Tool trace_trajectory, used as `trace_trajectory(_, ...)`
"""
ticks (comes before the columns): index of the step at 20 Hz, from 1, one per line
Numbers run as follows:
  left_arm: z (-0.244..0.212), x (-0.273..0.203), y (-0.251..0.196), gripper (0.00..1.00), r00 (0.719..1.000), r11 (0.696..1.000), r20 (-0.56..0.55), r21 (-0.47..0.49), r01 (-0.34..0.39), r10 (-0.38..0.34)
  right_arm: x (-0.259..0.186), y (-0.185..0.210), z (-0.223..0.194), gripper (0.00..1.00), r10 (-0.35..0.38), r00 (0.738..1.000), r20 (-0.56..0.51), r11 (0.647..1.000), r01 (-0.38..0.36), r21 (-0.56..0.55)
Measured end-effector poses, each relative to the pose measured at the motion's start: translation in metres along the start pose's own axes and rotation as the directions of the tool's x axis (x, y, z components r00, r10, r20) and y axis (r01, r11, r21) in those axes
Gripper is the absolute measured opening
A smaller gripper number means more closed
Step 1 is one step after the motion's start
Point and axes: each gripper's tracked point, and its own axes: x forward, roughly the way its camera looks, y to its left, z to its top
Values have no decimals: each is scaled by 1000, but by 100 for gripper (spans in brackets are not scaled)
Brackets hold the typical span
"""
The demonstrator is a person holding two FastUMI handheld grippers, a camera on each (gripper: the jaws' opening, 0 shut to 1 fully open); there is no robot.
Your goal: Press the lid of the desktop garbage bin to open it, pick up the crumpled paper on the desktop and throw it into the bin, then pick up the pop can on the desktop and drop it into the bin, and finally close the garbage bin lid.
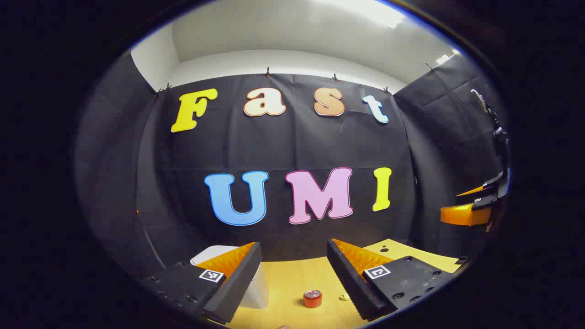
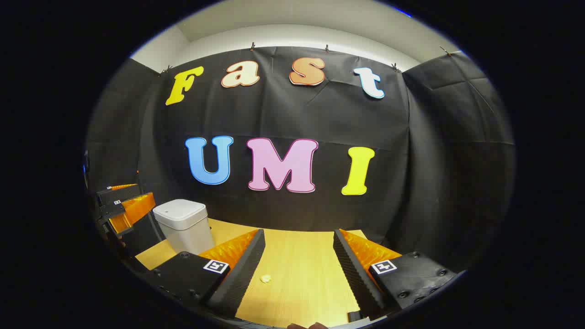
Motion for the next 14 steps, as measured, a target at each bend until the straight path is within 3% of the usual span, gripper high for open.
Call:
trace_trajectory(5,-10,0,-7,95,999,999,-25,-20,42,-42,6,4,-2,96,3,1000,-9,1000,-3,6)
trace_trajectory(14,-28,-9,28,96,998,995,-62,-97,-5,-1,20,31,-8,96,48,998,-29,999,-47,23)
